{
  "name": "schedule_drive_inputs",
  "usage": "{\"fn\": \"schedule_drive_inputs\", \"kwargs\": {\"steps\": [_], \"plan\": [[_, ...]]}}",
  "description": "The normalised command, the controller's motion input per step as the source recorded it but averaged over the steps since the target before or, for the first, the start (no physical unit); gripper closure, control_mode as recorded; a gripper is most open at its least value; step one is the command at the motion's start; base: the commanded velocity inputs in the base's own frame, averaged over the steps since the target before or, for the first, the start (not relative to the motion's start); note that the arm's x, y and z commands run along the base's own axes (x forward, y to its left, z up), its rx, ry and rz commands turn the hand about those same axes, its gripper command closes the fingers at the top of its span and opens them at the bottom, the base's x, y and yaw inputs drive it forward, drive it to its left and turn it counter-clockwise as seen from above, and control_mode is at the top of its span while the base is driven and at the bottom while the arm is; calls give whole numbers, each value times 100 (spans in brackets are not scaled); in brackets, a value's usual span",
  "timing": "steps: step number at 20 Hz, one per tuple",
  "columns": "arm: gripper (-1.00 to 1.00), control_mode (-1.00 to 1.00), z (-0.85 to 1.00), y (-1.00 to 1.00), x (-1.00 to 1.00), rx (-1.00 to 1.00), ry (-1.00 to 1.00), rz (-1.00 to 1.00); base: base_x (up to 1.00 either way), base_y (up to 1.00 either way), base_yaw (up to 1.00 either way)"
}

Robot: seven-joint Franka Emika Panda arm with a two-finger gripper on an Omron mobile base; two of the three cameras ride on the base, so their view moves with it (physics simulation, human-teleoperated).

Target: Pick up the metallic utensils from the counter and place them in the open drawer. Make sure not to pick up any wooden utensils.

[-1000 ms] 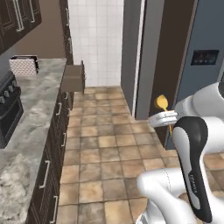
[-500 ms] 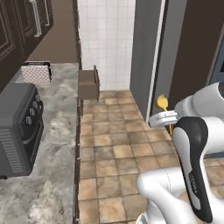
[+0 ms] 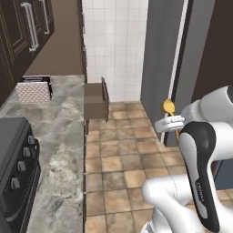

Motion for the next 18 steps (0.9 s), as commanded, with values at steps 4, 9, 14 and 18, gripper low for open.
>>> {"fn": "schedule_drive_inputs", "kwargs": {"steps": [4, 9, 14, 18], "plan": [[100, 100, 0, 0, 0, 0, 0, 0, 94, -1, 0], [100, 100, 0, 0, 0, 0, 0, 0, 100, 1, 0], [100, 100, 0, 0, 0, 0, 0, 0, 99, 2, 0], [100, 100, 0, 0, 0, 0, 0, 0, 58, 28, 0]]}}
